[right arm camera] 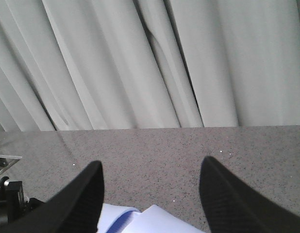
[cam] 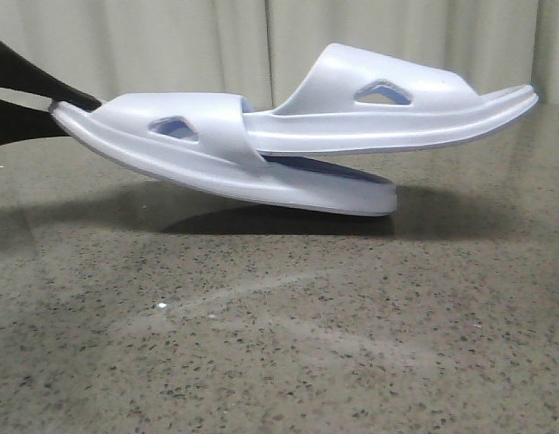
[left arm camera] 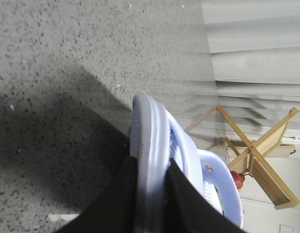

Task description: Insert blue slippers together front up

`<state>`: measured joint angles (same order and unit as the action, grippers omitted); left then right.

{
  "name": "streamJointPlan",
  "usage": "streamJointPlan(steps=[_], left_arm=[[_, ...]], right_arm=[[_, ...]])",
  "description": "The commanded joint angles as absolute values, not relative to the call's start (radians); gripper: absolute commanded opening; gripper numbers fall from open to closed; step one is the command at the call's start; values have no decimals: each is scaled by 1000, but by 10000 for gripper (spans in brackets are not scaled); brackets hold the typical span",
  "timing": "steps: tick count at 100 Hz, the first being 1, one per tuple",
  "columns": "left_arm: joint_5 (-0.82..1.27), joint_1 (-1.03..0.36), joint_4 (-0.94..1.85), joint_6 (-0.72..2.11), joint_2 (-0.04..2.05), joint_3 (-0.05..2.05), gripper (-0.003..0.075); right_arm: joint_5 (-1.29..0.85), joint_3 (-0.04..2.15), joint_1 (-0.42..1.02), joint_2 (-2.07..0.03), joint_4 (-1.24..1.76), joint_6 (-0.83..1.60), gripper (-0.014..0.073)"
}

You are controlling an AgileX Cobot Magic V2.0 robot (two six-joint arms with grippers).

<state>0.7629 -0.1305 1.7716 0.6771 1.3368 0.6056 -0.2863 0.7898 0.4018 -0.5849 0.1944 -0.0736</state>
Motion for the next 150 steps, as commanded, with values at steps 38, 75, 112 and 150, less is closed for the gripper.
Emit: streamJointPlan(steps=[38, 75, 112, 150], left_arm=[[784, -137, 1860, 757, 1316, 631, 377], [630, -137, 1860, 962, 1316, 631, 428], [538, -135, 1860, 1231, 1264, 681, 427], [374, -135, 1751, 1344, 976, 696, 426]], right_arm=[[-212, 825, 397, -585, 185, -60, 377], [-217, 825, 397, -585, 185, -60, 377], [-249, 825, 397, -585, 129, -60, 377], [-281, 781, 396, -585, -73, -62, 377]])
